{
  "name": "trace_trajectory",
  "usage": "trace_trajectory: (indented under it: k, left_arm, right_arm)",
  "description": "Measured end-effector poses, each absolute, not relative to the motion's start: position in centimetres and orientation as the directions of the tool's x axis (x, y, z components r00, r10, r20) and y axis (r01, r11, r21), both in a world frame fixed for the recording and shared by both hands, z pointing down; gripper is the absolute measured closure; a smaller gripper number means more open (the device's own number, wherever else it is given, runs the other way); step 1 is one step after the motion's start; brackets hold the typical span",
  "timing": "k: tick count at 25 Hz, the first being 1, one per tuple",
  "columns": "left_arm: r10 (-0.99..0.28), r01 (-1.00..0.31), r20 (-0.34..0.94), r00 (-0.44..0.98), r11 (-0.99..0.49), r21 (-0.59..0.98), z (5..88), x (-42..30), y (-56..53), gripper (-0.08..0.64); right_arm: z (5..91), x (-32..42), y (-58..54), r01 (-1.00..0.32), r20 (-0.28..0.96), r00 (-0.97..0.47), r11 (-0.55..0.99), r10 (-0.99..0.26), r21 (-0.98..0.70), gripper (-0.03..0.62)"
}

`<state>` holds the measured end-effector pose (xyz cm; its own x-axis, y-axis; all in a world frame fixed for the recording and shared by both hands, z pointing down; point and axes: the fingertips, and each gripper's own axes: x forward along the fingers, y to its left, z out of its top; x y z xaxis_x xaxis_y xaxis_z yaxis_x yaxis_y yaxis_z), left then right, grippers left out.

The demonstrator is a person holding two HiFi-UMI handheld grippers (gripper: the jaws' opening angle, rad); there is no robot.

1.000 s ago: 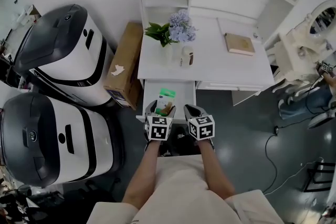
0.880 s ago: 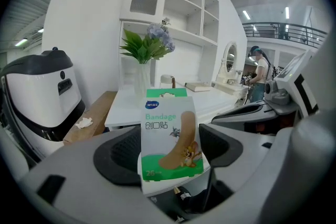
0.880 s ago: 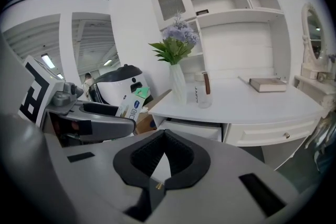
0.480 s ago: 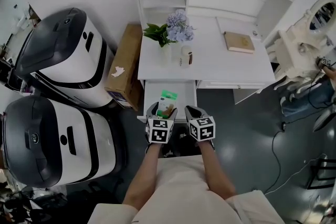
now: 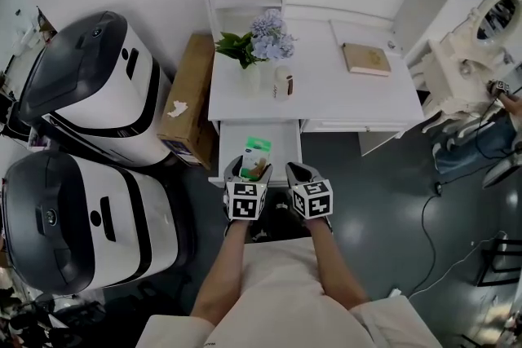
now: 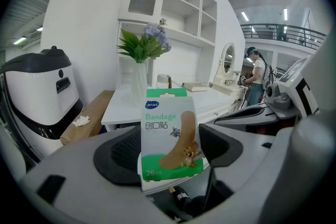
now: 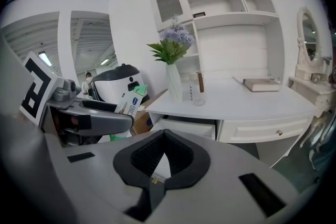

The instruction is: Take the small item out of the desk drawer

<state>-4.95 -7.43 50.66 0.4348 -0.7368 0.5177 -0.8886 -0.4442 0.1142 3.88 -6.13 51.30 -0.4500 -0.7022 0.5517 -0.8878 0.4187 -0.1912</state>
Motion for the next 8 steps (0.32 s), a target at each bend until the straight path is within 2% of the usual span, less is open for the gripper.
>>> trace_trajectory:
  k: [8]
  left_arm:
    - [-0.73, -0.883, 0.521, 0.443, -0.457, 0.109, 50.93, -4.08, -7.05, 0.204]
  right_arm:
    - [51.78, 4.52, -5.81, -0.895, 0.549, -0.441, 0.396, -0.71, -0.207, 0.568]
